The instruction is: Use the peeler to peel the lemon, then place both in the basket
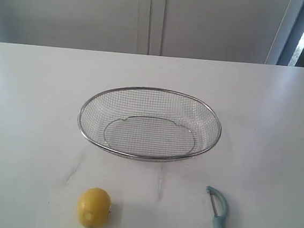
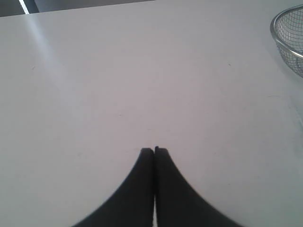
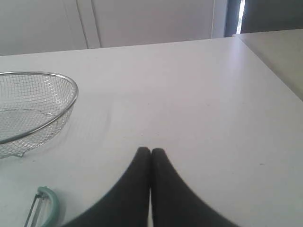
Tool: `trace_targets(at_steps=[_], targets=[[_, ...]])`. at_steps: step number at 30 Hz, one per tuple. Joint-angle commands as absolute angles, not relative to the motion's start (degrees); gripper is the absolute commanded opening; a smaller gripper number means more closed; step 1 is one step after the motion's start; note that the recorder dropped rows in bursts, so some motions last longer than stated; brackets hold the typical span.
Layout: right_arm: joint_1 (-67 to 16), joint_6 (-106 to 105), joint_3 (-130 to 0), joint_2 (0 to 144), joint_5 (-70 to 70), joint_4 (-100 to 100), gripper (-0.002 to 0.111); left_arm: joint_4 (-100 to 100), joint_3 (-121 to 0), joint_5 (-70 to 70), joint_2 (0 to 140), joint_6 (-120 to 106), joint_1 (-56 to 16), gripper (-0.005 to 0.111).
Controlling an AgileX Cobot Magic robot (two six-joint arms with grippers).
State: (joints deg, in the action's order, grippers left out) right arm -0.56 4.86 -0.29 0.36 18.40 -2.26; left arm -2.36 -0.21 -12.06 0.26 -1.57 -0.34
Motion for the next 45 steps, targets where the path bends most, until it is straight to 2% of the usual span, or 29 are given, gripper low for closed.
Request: trace_targets(at_steps=[1,15,35,45], targets=[[-0.7,5.0,0.0,0.0,18.0,-2.1,0.000,-2.7,0.0,-12.0,0.0,-1.6,-0.7,0.000],[-0.7,5.0,0.0,0.0,18.0,-2.1,0.000,-2.7,0.0,-12.0,0.0,-1.6,-0.7,0.000],[-0.7,6.8,0.0,0.0,10.7,-1.9,0.000,-2.7,0.0,-12.0,0.0,-1.6,-0.7,0.000],[-0.7,6.8,0.0,0.0,-3.3,-1.9,0.000,-2.7,0.0,-12.0,0.0,-1.6,-0.7,0.000]])
